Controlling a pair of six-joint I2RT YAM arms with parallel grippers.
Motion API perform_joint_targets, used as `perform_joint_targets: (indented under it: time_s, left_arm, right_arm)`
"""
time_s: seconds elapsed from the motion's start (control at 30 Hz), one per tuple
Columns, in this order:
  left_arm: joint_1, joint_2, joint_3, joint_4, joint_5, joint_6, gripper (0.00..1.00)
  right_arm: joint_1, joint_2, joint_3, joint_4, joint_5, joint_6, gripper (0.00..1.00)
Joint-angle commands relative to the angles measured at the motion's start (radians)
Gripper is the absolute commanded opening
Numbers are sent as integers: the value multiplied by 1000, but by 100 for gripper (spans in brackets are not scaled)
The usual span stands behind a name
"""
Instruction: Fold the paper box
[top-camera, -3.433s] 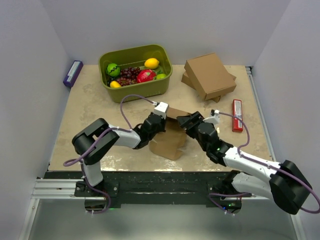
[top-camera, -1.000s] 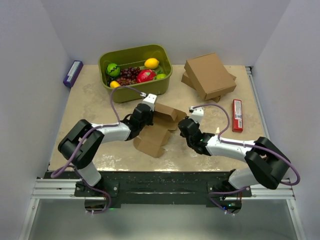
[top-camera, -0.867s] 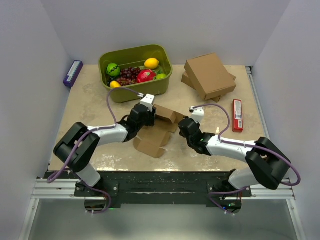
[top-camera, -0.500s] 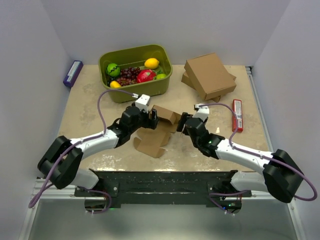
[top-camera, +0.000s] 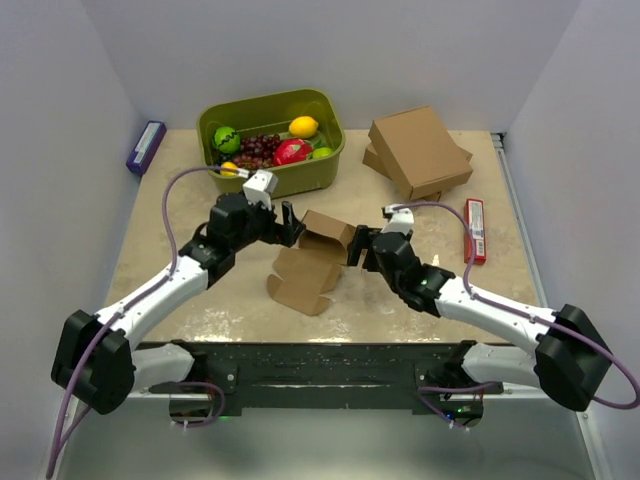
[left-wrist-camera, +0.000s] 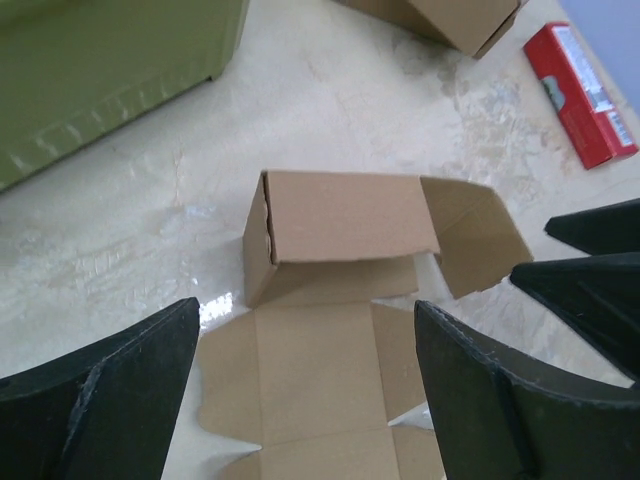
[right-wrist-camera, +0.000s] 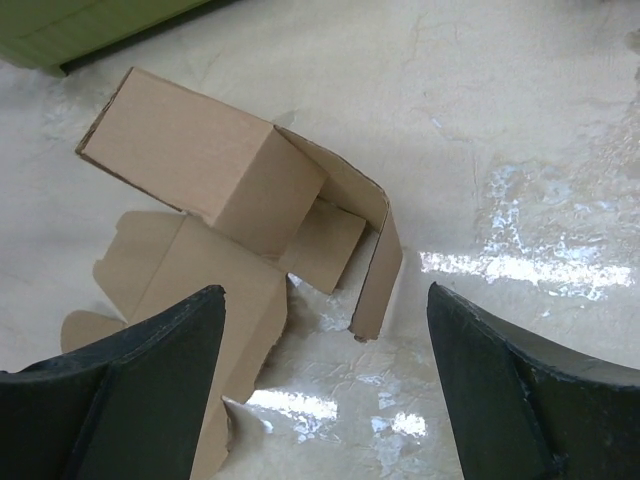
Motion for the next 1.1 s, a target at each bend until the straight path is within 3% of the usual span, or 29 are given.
perform_joint_targets:
  time_s: [0.0, 0.13, 0.23, 0.5, 0.6, 0.63, 0.77, 0.9, 1.07]
  left_arm:
    - [63, 19, 204, -179, 215, 73, 92]
    - [124, 132, 422, -314, 300, 129, 92]
    - [133, 203, 484, -292, 361, 115, 92]
    - [133, 294, 458, -215, 345, 130, 89]
    - [133, 275, 401, -184, 322, 155, 89]
    - [133, 272, 389, -181, 315, 161, 89]
    - [133, 288, 380, -198, 305, 173, 89]
    - [135, 312, 384, -212, 308, 173, 90]
    - [133, 334, 386, -221, 311, 170, 90]
  right_arm:
    - [-1, 43, 89, -109, 86, 9, 83]
    - [-10, 59, 77, -76, 114, -11, 74]
    - [-36, 86, 79, -53, 102, -37, 65]
    - [-93, 139, 77, 19, 18, -135, 48]
    - [-141, 140, 57, 73, -74, -208, 37]
    - [-151, 139, 56, 82, -87, -250, 28]
    - [-194, 142, 60, 111, -164, -389, 17]
    - [-199, 163, 65, 159, -222, -530, 7]
    - [-201, 192, 73, 215, -269, -644, 2]
